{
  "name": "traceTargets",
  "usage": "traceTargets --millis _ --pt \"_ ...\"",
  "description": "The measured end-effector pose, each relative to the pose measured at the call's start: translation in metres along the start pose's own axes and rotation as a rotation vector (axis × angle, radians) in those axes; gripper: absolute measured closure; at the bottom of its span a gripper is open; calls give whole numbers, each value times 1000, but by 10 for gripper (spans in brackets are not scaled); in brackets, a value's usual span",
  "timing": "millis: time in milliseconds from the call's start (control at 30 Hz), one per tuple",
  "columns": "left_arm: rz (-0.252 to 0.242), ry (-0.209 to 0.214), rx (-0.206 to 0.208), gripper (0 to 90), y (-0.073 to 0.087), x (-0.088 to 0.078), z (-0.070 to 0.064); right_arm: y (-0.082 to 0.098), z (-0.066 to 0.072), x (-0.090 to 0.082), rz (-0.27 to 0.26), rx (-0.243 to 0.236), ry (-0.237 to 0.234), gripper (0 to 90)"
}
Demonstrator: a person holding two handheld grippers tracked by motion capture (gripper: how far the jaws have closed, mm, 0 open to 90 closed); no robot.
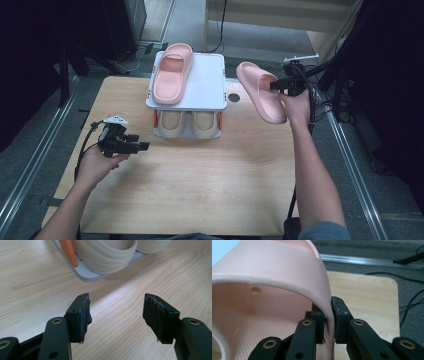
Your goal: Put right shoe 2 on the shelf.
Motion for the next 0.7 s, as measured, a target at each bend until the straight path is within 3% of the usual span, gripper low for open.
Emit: traceTargets --millis 267,367,700 --pt "-4 7 -4 388 0 -1 -1 -38 31 -6 6 -39 0 825" --pt "-4 7 4 389 0 -1 -2 -44 42 -3 5 -41 -11 825" --pt "-2 26 26 392 0 -2 -7 -60 79 35 57 -90 26 818"
Point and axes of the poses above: each handheld gripper's, and its own axes: x roughly forward along the jaws, y roughly out of its underside, z roughly to its left, the point moved 4 cm from there along x, roughly forward along the jaws, and after that the axes turned 13 degrees about -y, right-handed, at the moved point
